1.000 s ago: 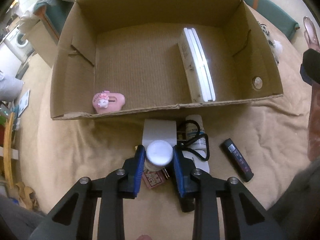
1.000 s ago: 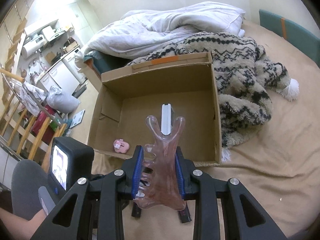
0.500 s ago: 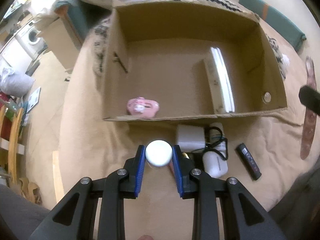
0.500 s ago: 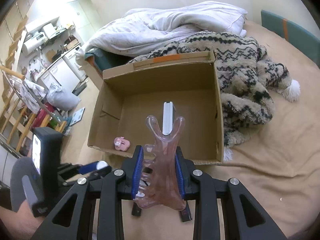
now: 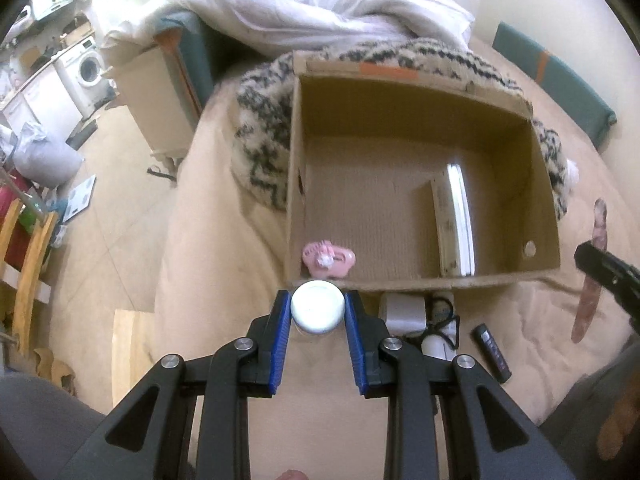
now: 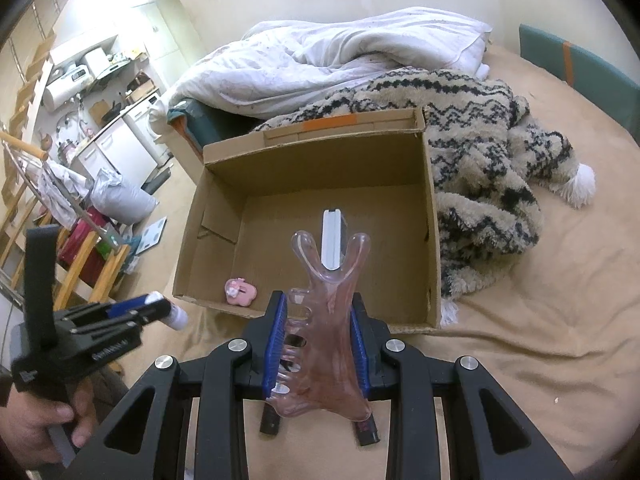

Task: Organize rigid objects
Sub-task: 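Place the pill bottle in the box with the left gripper while the right places the comb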

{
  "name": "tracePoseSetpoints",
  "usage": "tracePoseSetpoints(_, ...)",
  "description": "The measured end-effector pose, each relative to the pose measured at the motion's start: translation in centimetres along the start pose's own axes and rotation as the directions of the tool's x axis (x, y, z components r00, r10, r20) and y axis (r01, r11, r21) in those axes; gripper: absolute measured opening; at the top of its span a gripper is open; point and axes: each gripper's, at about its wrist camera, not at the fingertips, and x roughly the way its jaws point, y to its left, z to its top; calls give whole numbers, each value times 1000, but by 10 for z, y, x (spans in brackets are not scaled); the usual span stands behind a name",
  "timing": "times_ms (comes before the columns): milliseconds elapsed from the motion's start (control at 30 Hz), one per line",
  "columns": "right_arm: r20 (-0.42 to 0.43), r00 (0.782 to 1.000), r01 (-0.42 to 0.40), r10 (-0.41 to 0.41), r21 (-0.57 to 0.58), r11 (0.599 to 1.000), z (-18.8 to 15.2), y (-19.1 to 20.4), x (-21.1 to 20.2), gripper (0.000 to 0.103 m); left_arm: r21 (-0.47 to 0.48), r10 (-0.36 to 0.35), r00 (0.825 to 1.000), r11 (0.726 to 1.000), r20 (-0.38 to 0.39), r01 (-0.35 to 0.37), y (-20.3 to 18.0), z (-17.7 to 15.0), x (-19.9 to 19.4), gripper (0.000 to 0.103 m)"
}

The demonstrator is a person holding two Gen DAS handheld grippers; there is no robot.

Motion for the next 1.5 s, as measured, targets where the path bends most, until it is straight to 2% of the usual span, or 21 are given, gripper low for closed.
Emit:
tracePoseSetpoints(233,30,999,10,-10,-12,1000,14,-4,-1,31,-11,1,999,1000,49,0,7,23,-9,24)
tracePoseSetpoints(767,39,999,7,-7,-24,1000,54,-14,32,31,-53,10,998,999,65,-7,-3,69,3,24)
tracePoseSetpoints(1133,-6,1000,11,-11,-26,1000,68,-16,66,31,-31,23,999,999,32,-22,-24,85,35,24)
tracePoseSetpoints(1500,-127,991,35,-35,-5,999,59,-20,96,31,-1,38,999,999,-34,-38,-37,83,72,24)
